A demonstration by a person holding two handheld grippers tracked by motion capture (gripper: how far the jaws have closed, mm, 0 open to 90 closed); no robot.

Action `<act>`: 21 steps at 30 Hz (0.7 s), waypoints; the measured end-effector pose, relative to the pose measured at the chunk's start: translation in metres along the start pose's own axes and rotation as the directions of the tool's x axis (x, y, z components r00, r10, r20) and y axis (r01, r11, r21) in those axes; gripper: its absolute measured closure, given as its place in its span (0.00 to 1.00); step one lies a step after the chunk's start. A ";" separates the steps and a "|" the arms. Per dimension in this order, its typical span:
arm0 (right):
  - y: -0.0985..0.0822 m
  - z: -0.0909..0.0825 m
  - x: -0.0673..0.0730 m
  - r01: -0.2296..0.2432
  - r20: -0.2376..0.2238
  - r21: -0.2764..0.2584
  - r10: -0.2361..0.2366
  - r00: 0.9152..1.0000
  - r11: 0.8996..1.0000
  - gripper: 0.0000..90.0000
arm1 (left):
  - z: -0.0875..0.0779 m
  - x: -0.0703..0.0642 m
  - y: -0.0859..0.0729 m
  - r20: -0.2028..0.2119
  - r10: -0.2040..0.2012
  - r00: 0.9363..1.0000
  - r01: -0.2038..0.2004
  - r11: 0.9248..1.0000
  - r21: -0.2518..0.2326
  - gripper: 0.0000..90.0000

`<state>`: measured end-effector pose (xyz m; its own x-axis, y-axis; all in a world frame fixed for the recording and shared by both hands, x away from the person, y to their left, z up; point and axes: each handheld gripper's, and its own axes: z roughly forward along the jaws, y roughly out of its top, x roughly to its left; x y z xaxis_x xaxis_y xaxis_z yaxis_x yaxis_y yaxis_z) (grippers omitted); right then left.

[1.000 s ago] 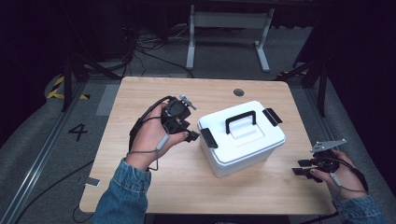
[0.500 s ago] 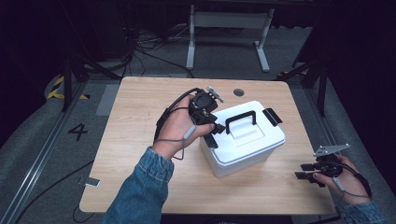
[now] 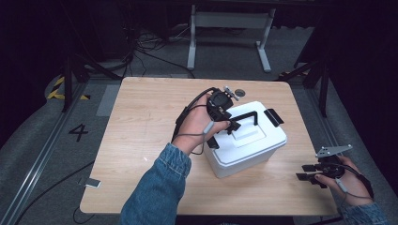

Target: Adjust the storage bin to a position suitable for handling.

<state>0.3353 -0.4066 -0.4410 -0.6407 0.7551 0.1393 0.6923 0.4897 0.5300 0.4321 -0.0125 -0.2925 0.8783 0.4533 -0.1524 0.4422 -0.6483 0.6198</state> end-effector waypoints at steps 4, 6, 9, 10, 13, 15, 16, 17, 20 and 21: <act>-0.001 0.000 -0.001 0.000 0.003 0.000 0.000 1.000 1.000 0.55 | 0.009 0.004 0.001 0.009 -0.008 1.000 0.008 1.000 0.004 0.59; -0.001 0.001 -0.001 0.002 0.002 0.004 -0.002 1.000 1.000 0.55 | 0.014 0.007 0.002 0.016 -0.016 1.000 0.016 1.000 0.001 0.60; 0.000 0.002 0.000 0.004 -0.001 0.008 -0.004 1.000 1.000 0.55 | 0.021 0.011 0.003 0.018 -0.022 1.000 0.022 1.000 0.014 0.64; 0.000 0.003 0.001 0.006 -0.003 0.008 -0.006 1.000 1.000 0.55 | 0.023 0.011 0.003 0.019 -0.026 0.999 0.026 1.000 0.011 0.66; -0.001 0.003 0.001 0.011 -0.002 0.006 -0.011 1.000 1.000 0.55 | 0.030 0.012 0.003 0.022 -0.009 1.000 0.008 1.000 0.024 0.76; -0.001 0.003 0.000 0.010 -0.004 0.009 -0.010 1.000 1.000 0.55 | 0.030 0.012 0.003 0.011 -0.013 1.000 0.013 0.999 0.029 0.86; -0.001 0.003 0.000 0.010 -0.004 0.009 -0.010 1.000 1.000 0.55 | 0.030 0.012 0.003 0.011 -0.013 1.000 0.013 0.999 0.029 0.89; -0.001 0.003 0.000 0.011 -0.003 0.010 -0.011 1.000 1.000 0.55 | 0.030 0.011 0.004 0.013 -0.008 1.000 0.007 1.000 0.029 0.89; -0.001 0.004 0.000 0.015 -0.003 0.011 -0.015 1.000 1.000 0.54 | 0.029 0.008 0.005 0.040 -0.001 0.999 0.000 0.999 0.032 0.92; -0.001 0.005 0.000 0.018 -0.004 0.010 -0.018 1.000 1.000 0.54 | 0.030 0.007 0.005 0.033 0.016 0.999 -0.017 0.999 0.029 0.93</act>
<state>0.3357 -0.4049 -0.4454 -0.6543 0.7445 0.1328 0.6840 0.5075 0.5240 0.4460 -0.0306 -0.3133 0.8906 0.4228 -0.1676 0.4326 -0.6735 0.5993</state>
